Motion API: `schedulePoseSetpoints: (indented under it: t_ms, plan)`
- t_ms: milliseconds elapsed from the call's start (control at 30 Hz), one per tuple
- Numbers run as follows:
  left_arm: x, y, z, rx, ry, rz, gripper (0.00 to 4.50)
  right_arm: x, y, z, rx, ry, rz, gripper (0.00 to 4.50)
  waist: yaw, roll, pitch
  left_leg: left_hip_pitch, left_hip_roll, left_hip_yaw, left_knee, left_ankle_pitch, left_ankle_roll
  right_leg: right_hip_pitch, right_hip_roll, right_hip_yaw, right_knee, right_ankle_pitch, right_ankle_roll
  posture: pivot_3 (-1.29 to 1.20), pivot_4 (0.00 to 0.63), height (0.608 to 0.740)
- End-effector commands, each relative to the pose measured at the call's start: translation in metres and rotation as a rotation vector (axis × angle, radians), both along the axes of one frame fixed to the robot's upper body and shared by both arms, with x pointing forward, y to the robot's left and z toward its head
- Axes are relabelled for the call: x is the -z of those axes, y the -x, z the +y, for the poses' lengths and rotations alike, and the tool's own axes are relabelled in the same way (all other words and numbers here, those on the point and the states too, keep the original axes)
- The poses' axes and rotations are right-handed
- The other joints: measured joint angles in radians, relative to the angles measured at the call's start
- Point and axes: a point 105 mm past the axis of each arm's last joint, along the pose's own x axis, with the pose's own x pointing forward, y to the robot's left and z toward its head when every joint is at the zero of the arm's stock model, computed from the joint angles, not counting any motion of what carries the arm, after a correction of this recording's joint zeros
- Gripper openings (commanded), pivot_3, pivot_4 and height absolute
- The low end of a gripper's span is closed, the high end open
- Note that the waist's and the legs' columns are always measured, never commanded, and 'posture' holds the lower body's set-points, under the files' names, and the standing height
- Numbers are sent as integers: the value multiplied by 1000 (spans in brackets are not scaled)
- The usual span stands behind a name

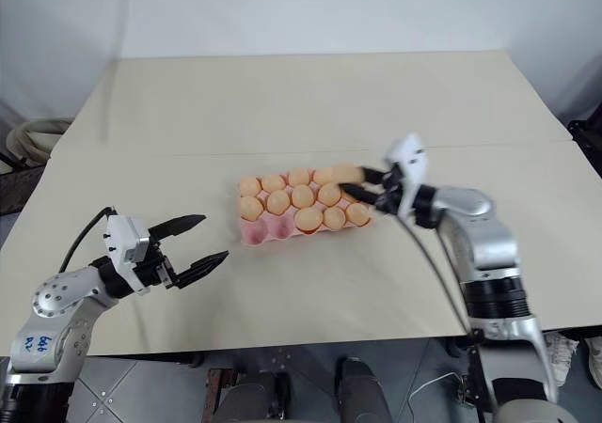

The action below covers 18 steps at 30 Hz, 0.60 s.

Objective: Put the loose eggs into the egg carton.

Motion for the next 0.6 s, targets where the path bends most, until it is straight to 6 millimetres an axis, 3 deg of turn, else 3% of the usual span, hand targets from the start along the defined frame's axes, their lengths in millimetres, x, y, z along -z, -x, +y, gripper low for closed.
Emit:
schedulePoseSetpoints:
  t_ms: [33, 167, 267, 400, 567, 600]
  plan:
    - [-8, 5, 5, -9, -10, -40, 4500, -8, 10, 42, -50, -2, 11, 1467, -3, 0, 0, 0, 0, 0, 0, 0, 0, 0, 0, 0, -1, 0, 0, 0, 150, 740]
    - [-9, 6, 4, -10, -8, -42, 4500, 2, 18, 67, -108, 33, 42, 1467, -1, 0, 0, -1, -1, 0, -1, -1, 1, 0, -1, -1, -2, 0, 0, 0, 150, 740]
    - [-10, 7, 3, -10, -6, -45, 4500, 11, 19, 72, -128, 69, 57, 1467, -4, 0, 0, -1, -1, 0, -1, -3, 2, -1, -1, -2, -2, 0, 0, 0, 150, 740]
    - [-12, 7, -2, -8, 2, -51, 4500, 15, 19, 72, -144, 84, 82, 2765, -6, 0, 0, -3, -1, 1, -1, -4, 0, -4, -1, -3, -1, 0, 0, 0, 150, 740]
    - [-14, 6, -7, 7, 8, -53, 4500, -1, 25, 66, -173, 41, 44, 4460, -5, -1, 0, -6, 0, 3, -1, -3, -3, -10, -1, -3, 2, 0, 1, 0, 150, 740]
    - [-14, 5, -9, 11, 8, -54, 4500, -4, 26, 63, -175, 31, 35, 4460, -5, 0, 0, -7, 0, 3, -1, -3, -2, -10, -1, -3, 2, 0, 1, 0, 150, 740]
